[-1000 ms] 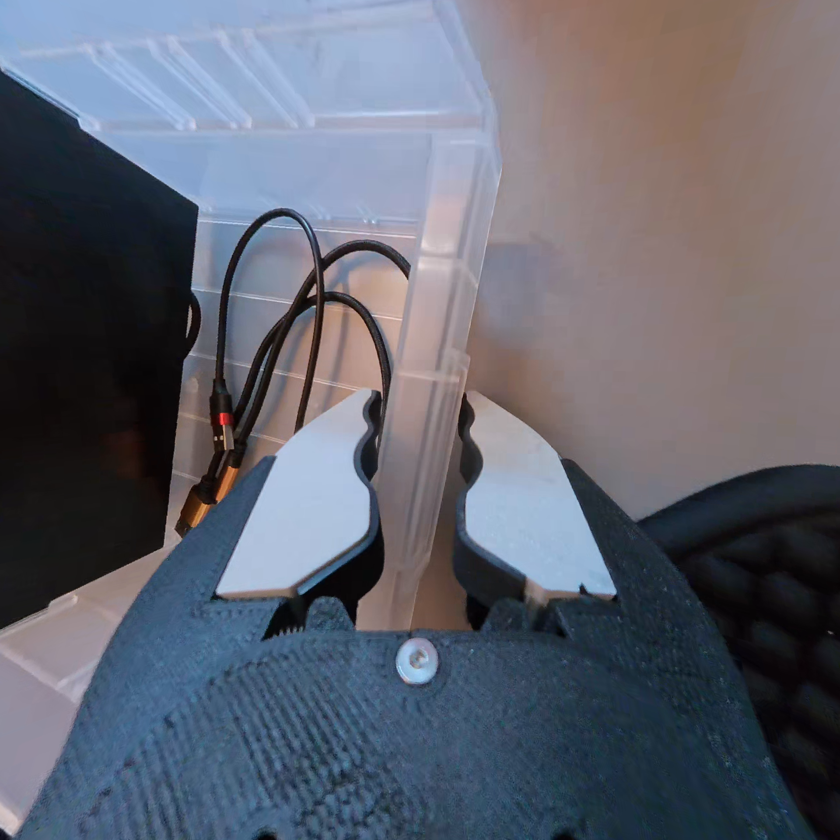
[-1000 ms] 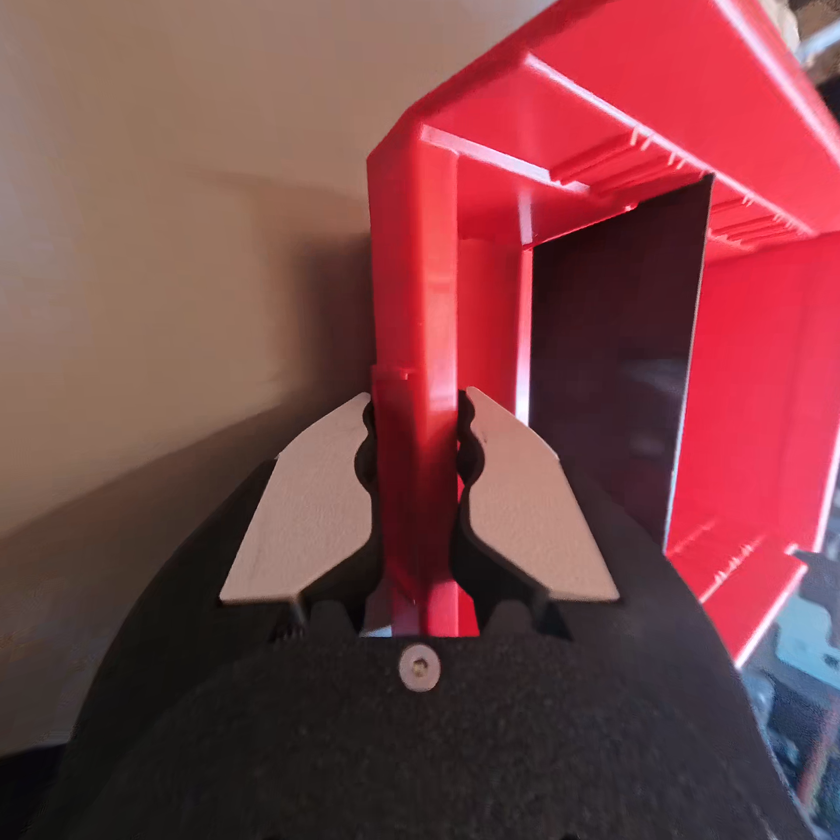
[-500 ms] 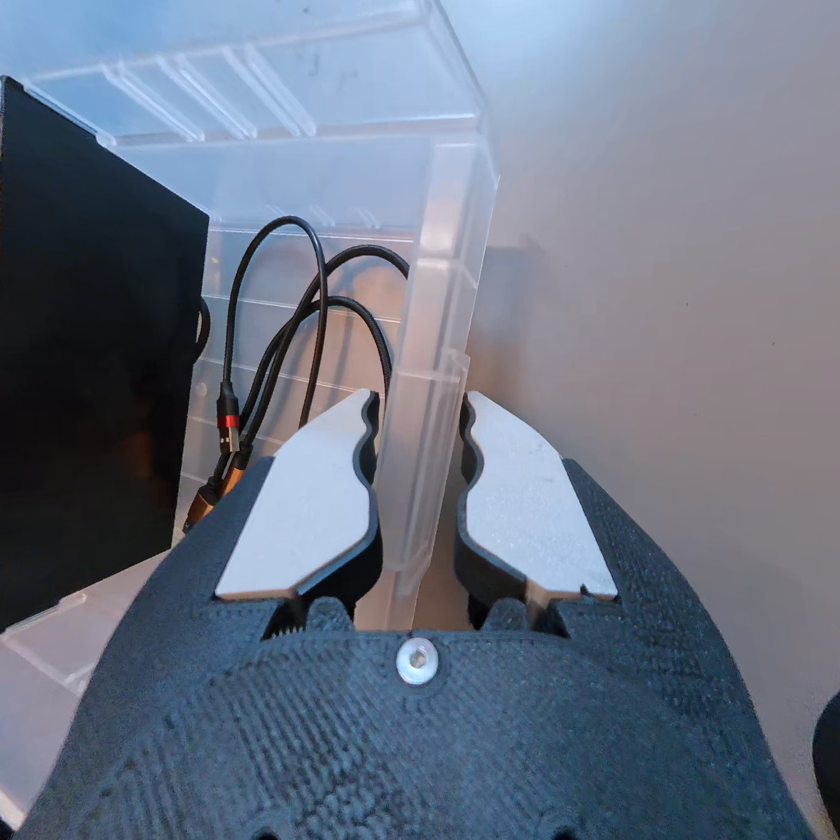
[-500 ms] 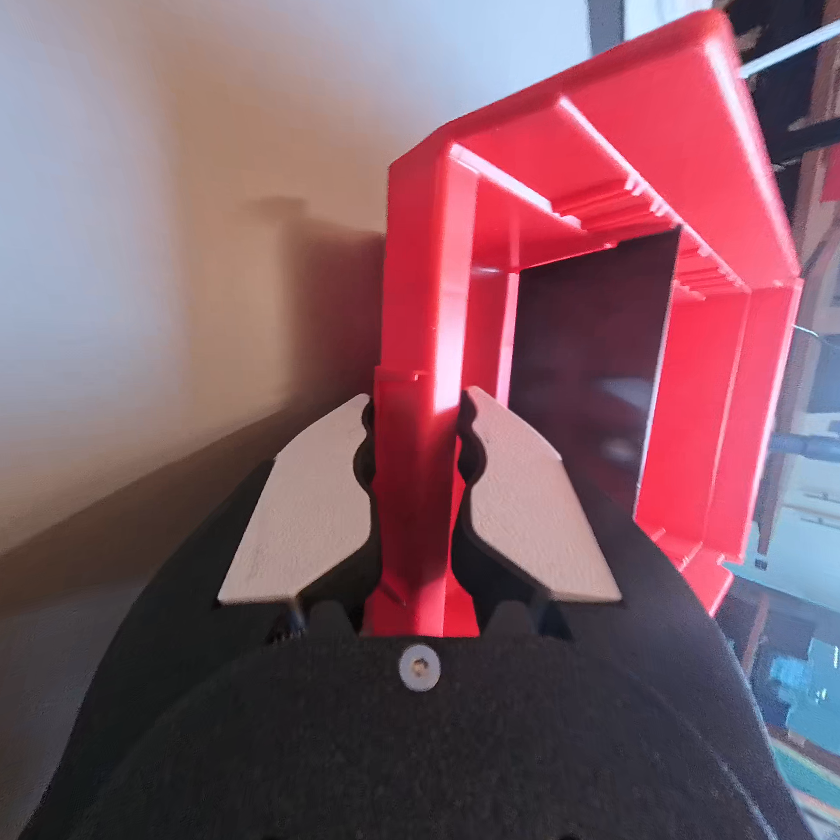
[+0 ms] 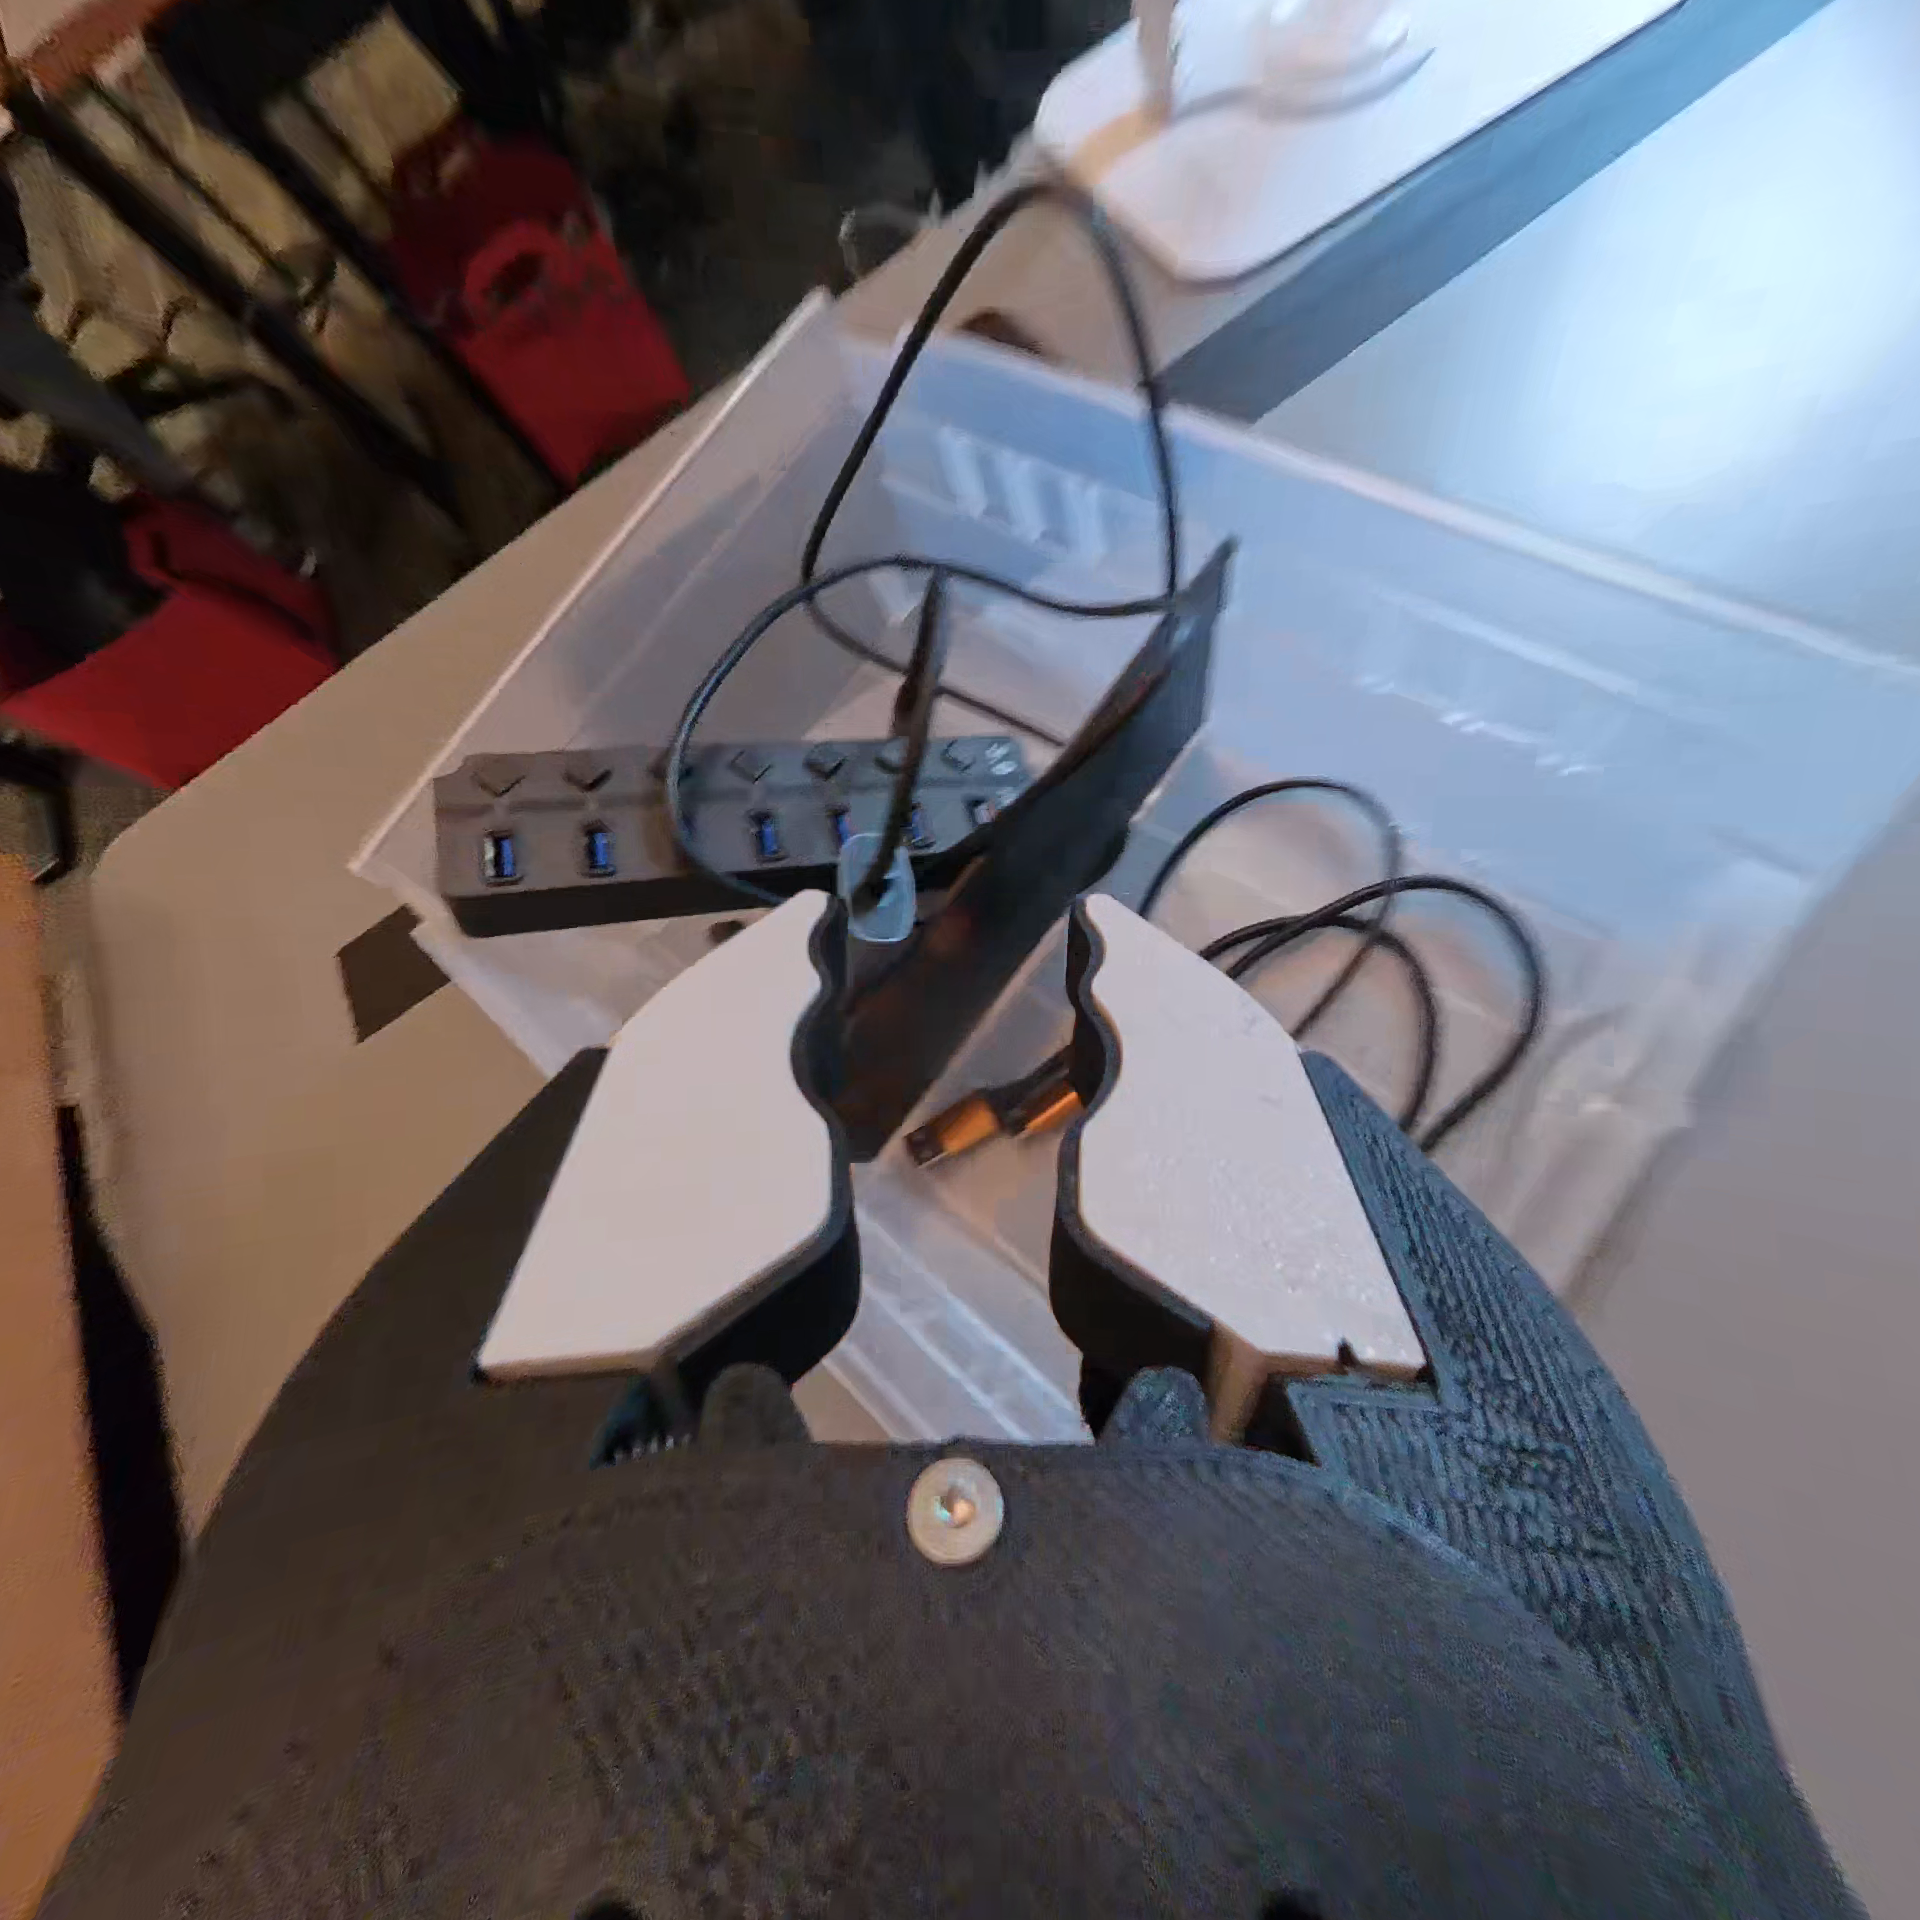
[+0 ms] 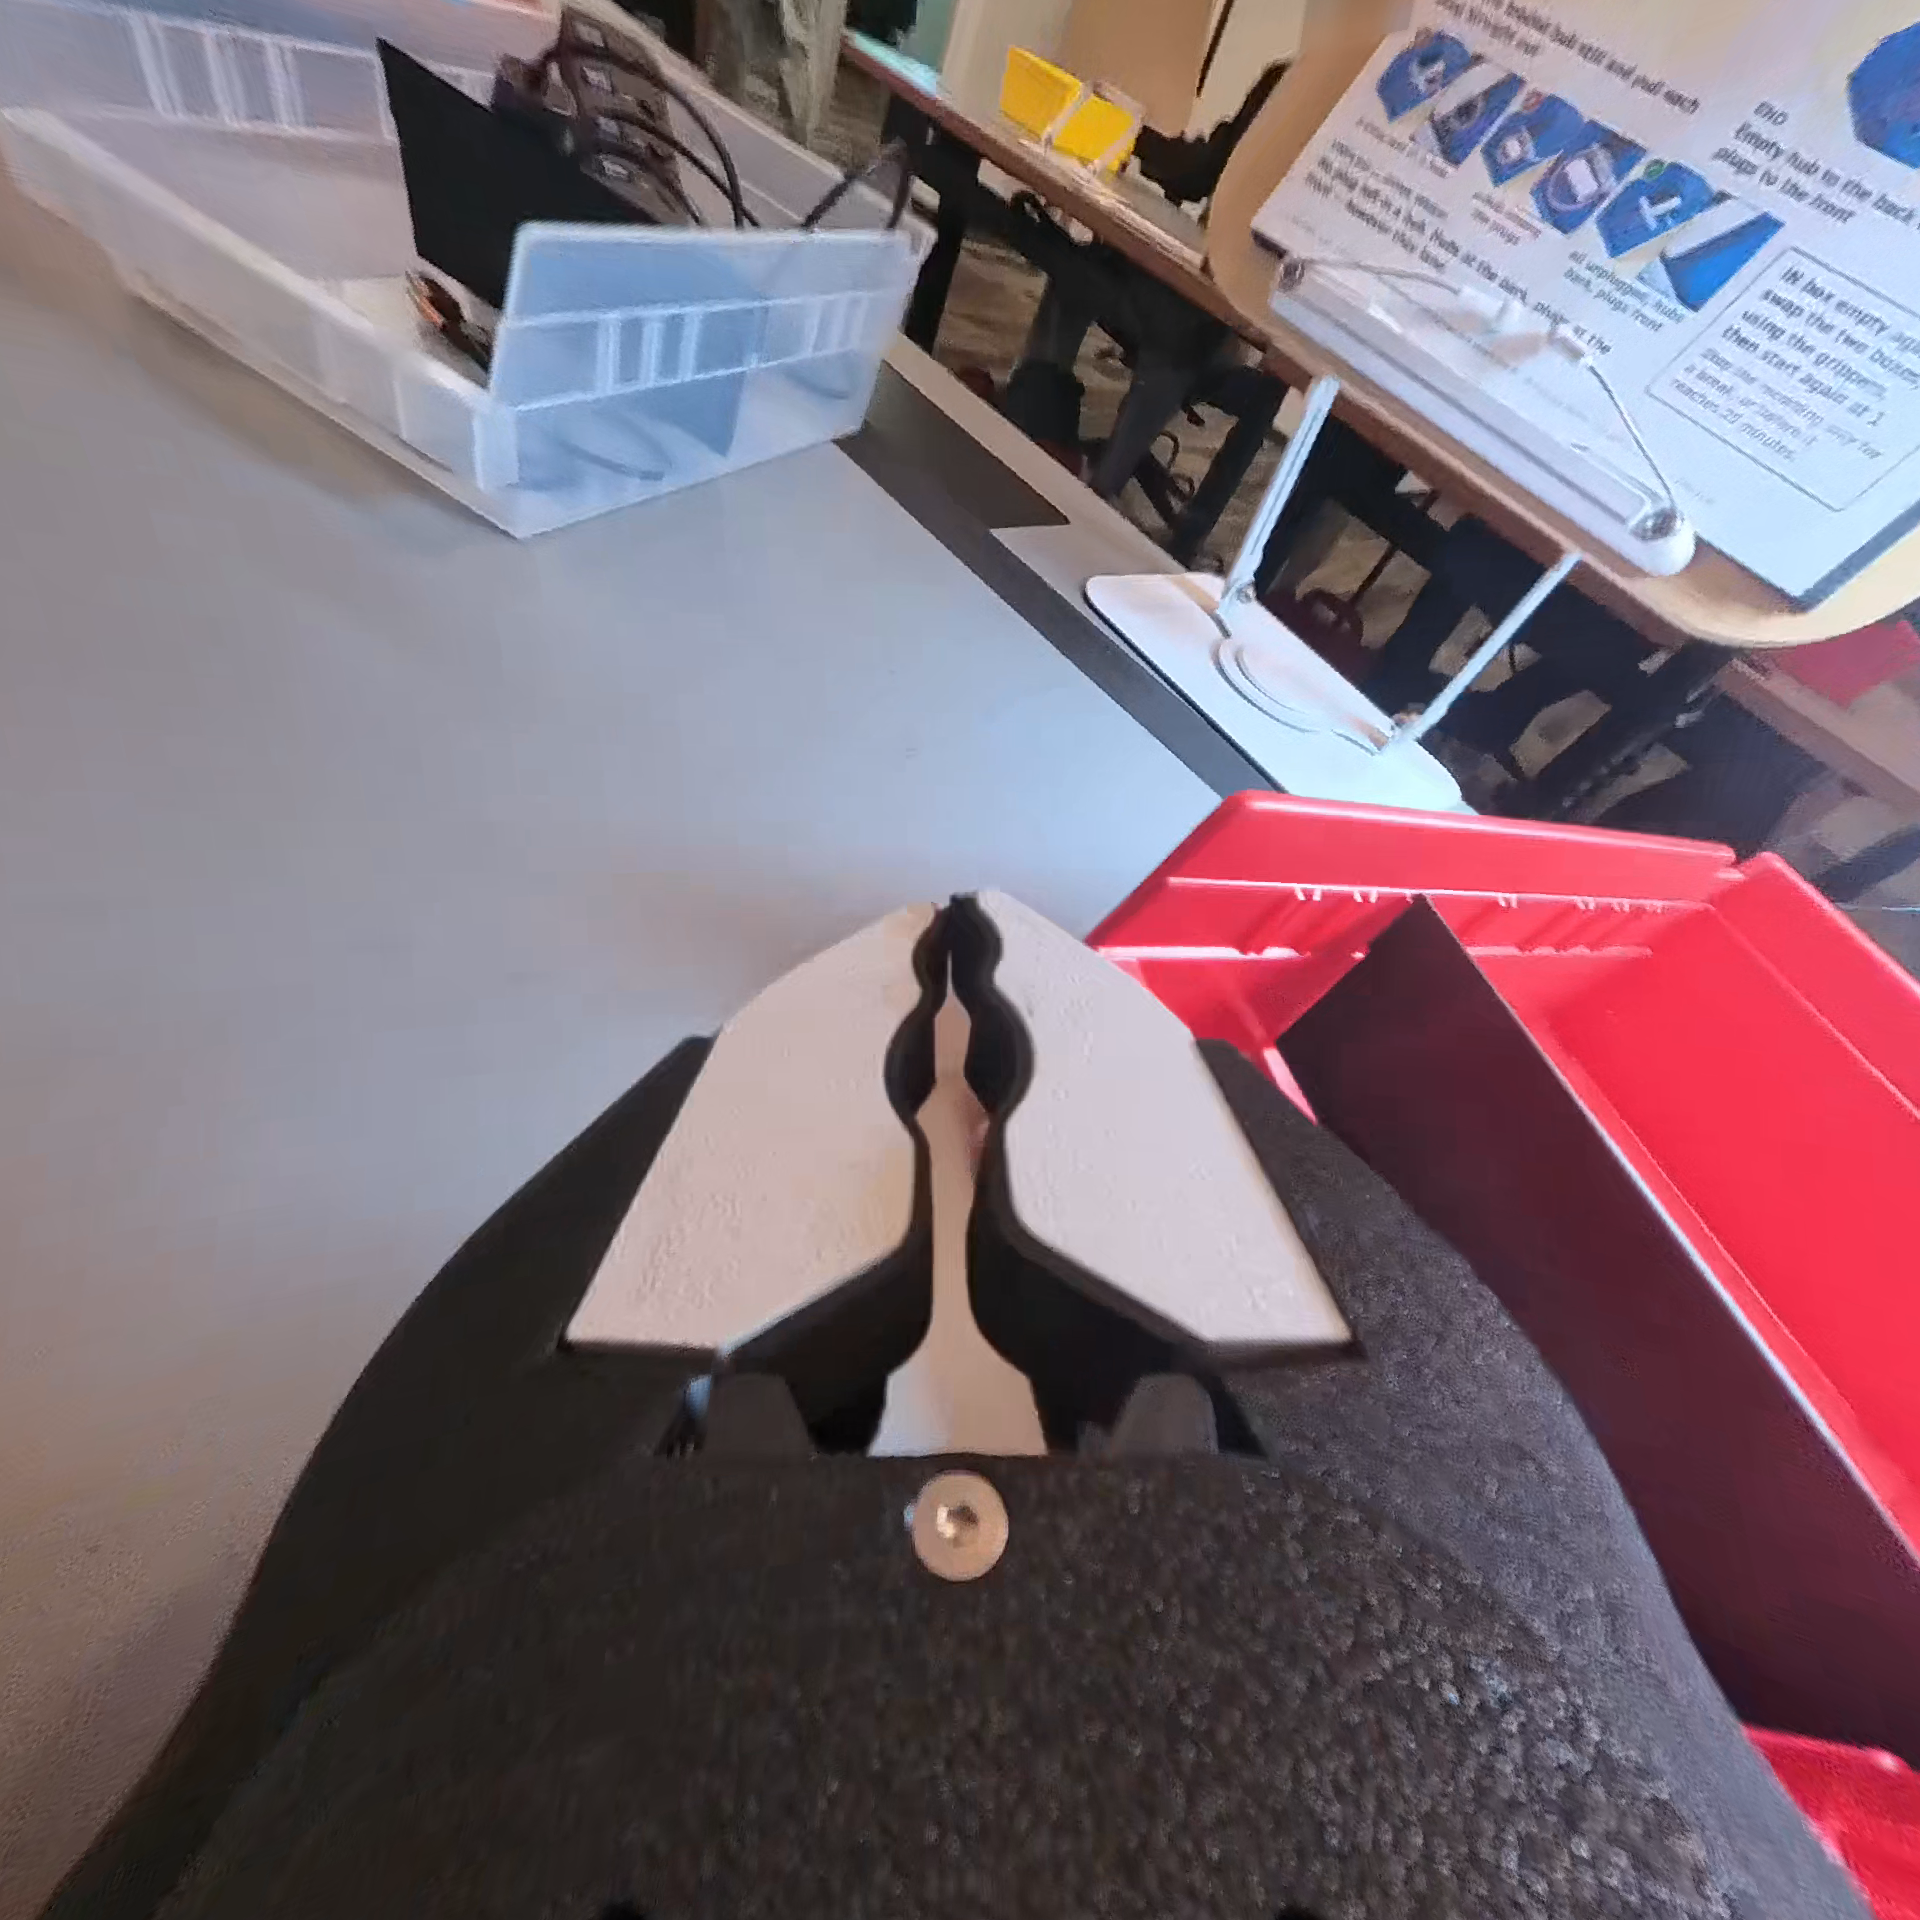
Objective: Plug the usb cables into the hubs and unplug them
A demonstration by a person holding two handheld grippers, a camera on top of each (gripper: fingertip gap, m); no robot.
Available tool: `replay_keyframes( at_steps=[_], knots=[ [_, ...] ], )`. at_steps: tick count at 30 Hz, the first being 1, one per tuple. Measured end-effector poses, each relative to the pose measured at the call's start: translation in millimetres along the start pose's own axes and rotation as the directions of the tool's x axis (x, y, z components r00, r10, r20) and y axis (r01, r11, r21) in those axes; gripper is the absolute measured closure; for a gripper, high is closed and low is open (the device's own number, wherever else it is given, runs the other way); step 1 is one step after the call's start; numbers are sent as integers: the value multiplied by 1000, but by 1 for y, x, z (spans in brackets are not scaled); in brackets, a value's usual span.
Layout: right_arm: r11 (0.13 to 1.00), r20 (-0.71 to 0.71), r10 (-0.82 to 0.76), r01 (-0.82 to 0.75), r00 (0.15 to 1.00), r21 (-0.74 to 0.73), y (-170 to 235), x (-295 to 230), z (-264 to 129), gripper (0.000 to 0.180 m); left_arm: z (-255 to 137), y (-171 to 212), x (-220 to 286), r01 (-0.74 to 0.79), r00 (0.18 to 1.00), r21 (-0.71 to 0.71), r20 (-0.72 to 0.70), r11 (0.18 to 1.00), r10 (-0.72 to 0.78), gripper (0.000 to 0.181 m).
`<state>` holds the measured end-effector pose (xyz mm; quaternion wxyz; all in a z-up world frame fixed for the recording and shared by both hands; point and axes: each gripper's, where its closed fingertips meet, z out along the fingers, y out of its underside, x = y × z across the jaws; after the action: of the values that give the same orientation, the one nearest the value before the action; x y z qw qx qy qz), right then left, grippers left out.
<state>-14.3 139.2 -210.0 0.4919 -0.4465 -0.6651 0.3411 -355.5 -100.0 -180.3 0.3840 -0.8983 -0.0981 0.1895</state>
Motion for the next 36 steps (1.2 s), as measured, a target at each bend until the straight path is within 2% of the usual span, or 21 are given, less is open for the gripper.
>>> replay_keyframes(
  at_steps=[1, 5, 8, 12, 15, 17, 20, 22, 24, 27, 30, 33, 36],
  knots=[
    [1000, 7, 12, -12, 1000, 5, 1, -3, 0, 179, 8, 5, -8, -25, 999, -53, 23, 998, 26, 140],
    [1000, -6, -11, 11, 1000, -8, 8, -7, 3, 177, 35, 24, -26, -87, 994, -219, 53, 972, 100, 141],
    [1000, -3, -18, 18, 1000, -7, 8, -9, 3, 163, 40, 24, -21, -86, 996, -243, -16, 966, 84, 155],
    [1000, 9, -7, 7, 1000, 1, 9, -9, 3, 162, 36, 20, -29, -112, 994, -264, -9, 958, 113, 161],
    [1000, 12, -5, 5, 1000, 7, 9, -9, 2, 162, 21, -1, -38, -115, 992, -195, 36, 974, 124, 165],
    [1000, 12, 1, -2, 1000, 20, 7, -9, 2, 162, 3, -26, -42, -101, 992, -95, 64, 990, 107, 165],
    [999, 16, 20, -21, 1000, 44, 1, -10, 0, 162, -32, -70, -30, -66, 998, 81, 24, 995, 64, 165],
    [997, 20, 35, -36, 999, 63, -3, -10, 0, 162, -56, -99, -10, -42, 998, 195, -44, 980, 51, 165],
    [994, 30, 54, -56, 998, 96, -10, -12, -2, 162, -78, -123, 24, 15, 983, 308, -180, 951, 43, 165],
    [983, 72, 79, -90, 994, 162, -26, -19, -6, 162, -105, -147, 87, 172, 891, 421, -451, 891, 41, 165],
    [969, 146, 78, -110, 986, 223, -43, -34, -12, 162, -114, -150, 152, 305, 749, 422, -660, 854, 59, 165],
    [960, 219, 61, -118, 974, 256, -54, -51, -16, 160, -108, -139, 213, 339, 627, 372, -774, 864, 87, 165],
    [963, 203, -6, -49, 979, 263, -59, -54, -20, 157, -86, -118, 257, 257, 615, 345, -779, 903, 122, 165]
  ],
)
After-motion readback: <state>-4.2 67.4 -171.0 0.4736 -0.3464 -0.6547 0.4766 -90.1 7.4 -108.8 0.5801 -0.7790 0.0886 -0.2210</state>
